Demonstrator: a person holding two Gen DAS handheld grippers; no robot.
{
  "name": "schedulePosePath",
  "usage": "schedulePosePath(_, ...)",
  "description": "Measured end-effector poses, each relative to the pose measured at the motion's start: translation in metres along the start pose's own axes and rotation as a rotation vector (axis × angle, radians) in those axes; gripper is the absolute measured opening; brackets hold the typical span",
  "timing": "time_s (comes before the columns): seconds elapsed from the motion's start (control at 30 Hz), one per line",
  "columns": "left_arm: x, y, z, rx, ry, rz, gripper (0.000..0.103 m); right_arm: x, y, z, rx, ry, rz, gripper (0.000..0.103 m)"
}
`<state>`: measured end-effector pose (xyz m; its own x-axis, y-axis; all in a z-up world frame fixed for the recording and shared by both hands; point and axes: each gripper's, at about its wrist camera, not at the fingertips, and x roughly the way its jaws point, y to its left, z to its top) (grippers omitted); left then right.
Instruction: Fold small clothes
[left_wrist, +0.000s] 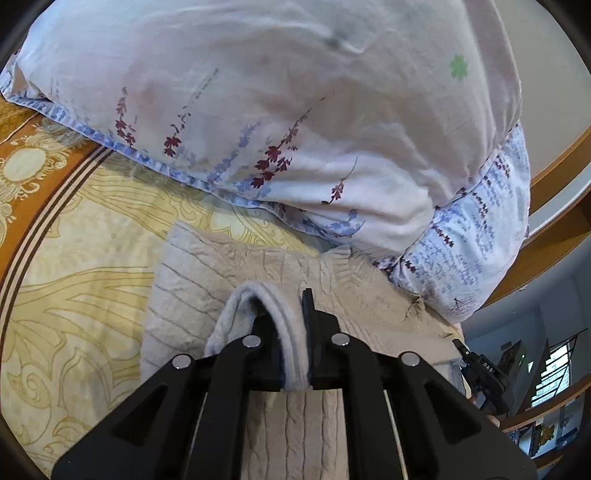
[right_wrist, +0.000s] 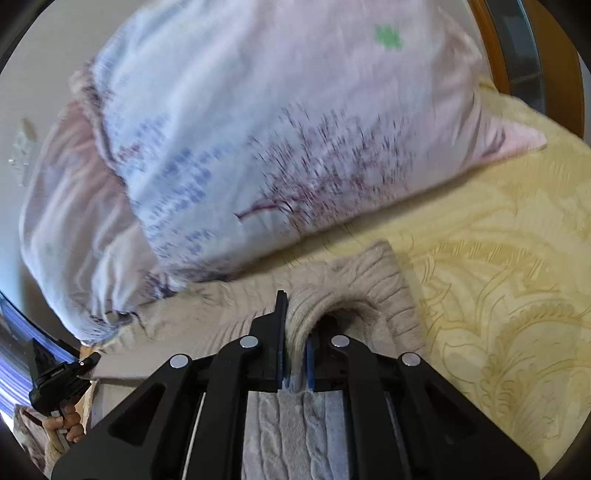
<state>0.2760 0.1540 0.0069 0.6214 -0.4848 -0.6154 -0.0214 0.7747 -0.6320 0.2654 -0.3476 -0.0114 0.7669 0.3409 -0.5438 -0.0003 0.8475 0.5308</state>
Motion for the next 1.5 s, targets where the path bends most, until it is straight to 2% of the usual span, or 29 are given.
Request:
schedulePosePath(0.03,0.0,-0.001,0.001,-0.004,0.004,-0.005,0.016,-0.001,0.0,0.001,0.01,0.003,0.004,0.012)
schedulePosePath(0.07,-0.002,-0.001,0.002,-0.011,0.003,-0.014,0.021,-0.003,0.0,0.001,0.017,0.0,0.008,0.018)
schedulePosePath(0.1,-0.007,0.0,0.003,-0.02,-0.009,-0.018,0.036,-0.007,0.0,0.002,0.021,-0.007,0.01,0.023)
schedulePosePath(0.13,-0.012,0.0,0.004,-0.024,-0.025,-0.02,0.048,-0.015,0.0,0.003,0.023,-0.024,0.006,0.041)
schedulePosePath(0.17,-0.019,-0.001,0.005,-0.021,-0.045,-0.023,0.05,-0.025,-0.001,0.004,0.022,-0.052,-0.005,0.057)
schedulePosePath(0.2,-0.026,-0.002,0.005,-0.009,-0.061,-0.024,0.05,-0.036,-0.003,0.004,0.015,-0.086,-0.013,0.059)
schedulePosePath(0.4,-0.067,-0.003,-0.015,0.099,-0.074,0.033,0.05,-0.085,-0.024,-0.007,-0.013,-0.131,-0.027,0.058)
schedulePosePath(0.47,-0.077,0.001,-0.027,0.132,-0.066,0.056,0.05,-0.094,-0.031,-0.017,-0.041,-0.107,-0.029,0.052)
schedulePosePath(0.7,-0.083,0.004,-0.061,0.207,-0.016,0.108,0.049,-0.093,-0.033,-0.042,-0.118,-0.017,-0.024,0.042)
schedulePosePath(0.83,-0.076,0.006,-0.068,0.208,0.006,0.123,0.049,-0.086,-0.034,-0.047,-0.125,0.006,-0.034,0.042)
schedulePosePath(0.97,-0.072,0.005,-0.073,0.222,0.014,0.134,0.048,-0.08,-0.033,-0.051,-0.148,0.03,-0.037,0.036)
schedulePosePath(1.13,-0.066,0.001,-0.076,0.241,0.04,0.133,0.04,-0.078,-0.036,-0.052,-0.156,0.039,-0.044,0.029)
schedulePosePath(1.27,-0.061,0.003,-0.078,0.236,0.053,0.142,0.029,-0.08,-0.036,-0.053,-0.183,0.025,-0.054,0.014)
schedulePosePath(1.37,-0.062,0.005,-0.078,0.23,0.059,0.136,0.02,-0.085,-0.033,-0.054,-0.194,0.009,-0.046,0.012)
schedulePosePath(1.43,-0.063,0.005,-0.077,0.231,0.06,0.137,0.009,-0.09,-0.03,-0.055,-0.207,-0.009,-0.05,0.011)
schedulePosePath(1.5,-0.064,0.005,-0.077,0.232,0.06,0.134,0.008,-0.094,-0.026,-0.056,-0.218,-0.024,-0.052,0.011)
